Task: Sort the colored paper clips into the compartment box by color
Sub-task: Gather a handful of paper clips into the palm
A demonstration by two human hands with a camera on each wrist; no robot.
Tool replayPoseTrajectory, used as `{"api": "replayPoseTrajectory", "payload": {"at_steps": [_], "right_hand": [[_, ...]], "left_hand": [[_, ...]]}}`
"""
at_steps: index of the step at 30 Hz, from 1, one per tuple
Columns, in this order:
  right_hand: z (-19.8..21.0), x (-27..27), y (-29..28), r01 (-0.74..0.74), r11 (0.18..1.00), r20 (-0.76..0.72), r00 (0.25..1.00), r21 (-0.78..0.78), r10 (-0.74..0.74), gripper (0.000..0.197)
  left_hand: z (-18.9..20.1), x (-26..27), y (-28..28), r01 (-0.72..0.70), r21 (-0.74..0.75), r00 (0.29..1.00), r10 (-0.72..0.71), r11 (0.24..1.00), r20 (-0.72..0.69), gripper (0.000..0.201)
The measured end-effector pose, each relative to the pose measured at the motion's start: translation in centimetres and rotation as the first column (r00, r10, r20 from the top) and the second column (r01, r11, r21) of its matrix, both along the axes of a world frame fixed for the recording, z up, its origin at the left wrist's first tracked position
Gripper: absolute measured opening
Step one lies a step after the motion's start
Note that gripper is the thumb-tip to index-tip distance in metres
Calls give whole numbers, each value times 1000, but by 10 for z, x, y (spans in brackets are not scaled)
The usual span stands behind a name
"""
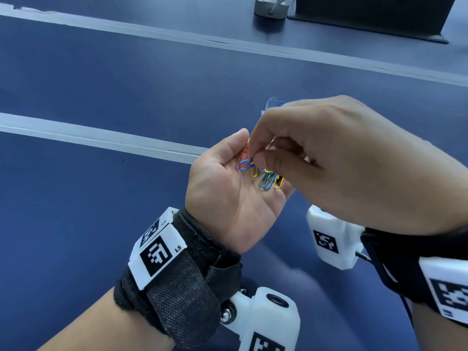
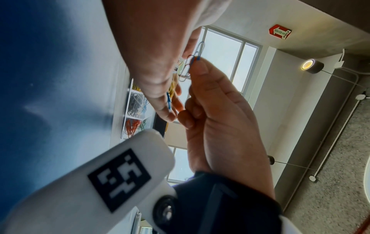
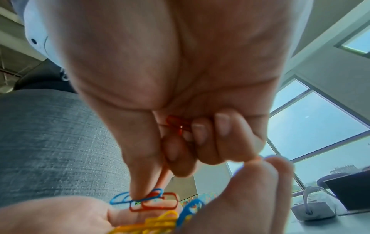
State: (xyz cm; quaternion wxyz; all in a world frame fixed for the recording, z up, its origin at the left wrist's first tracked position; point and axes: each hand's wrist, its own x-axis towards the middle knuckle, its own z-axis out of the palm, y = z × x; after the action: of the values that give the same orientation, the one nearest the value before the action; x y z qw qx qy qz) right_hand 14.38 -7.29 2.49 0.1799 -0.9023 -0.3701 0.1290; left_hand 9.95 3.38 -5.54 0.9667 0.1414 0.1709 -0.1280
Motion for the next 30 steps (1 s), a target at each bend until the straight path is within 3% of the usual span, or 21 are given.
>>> {"api": "replayPoseTrajectory", "payload": {"at_steps": [4,11,18,25,30], "right_hand": [[3,2,2,43,997,-19,999,64,-42,12],[4,3,-1,110,981,10,994,160,-113,22],[7,-1,-2,58,992,2,998,-110,-58,17],[8,5,-1,92,979,31,996,-182,-88,24],[4,4,-3,68,987,62,996,-144,-59,13]], "left_hand": [[0,0,-1,-5,-40,995,9,999,97,40],[3,1,-4,-31,-32,996,33,999,89,40],[0,-1,1,33,-67,998,-30,997,57,45],[4,-3,-1,54,-96,997,-49,994,54,45],[-2,-2,0,43,-168,998,-34,985,56,48]]}}
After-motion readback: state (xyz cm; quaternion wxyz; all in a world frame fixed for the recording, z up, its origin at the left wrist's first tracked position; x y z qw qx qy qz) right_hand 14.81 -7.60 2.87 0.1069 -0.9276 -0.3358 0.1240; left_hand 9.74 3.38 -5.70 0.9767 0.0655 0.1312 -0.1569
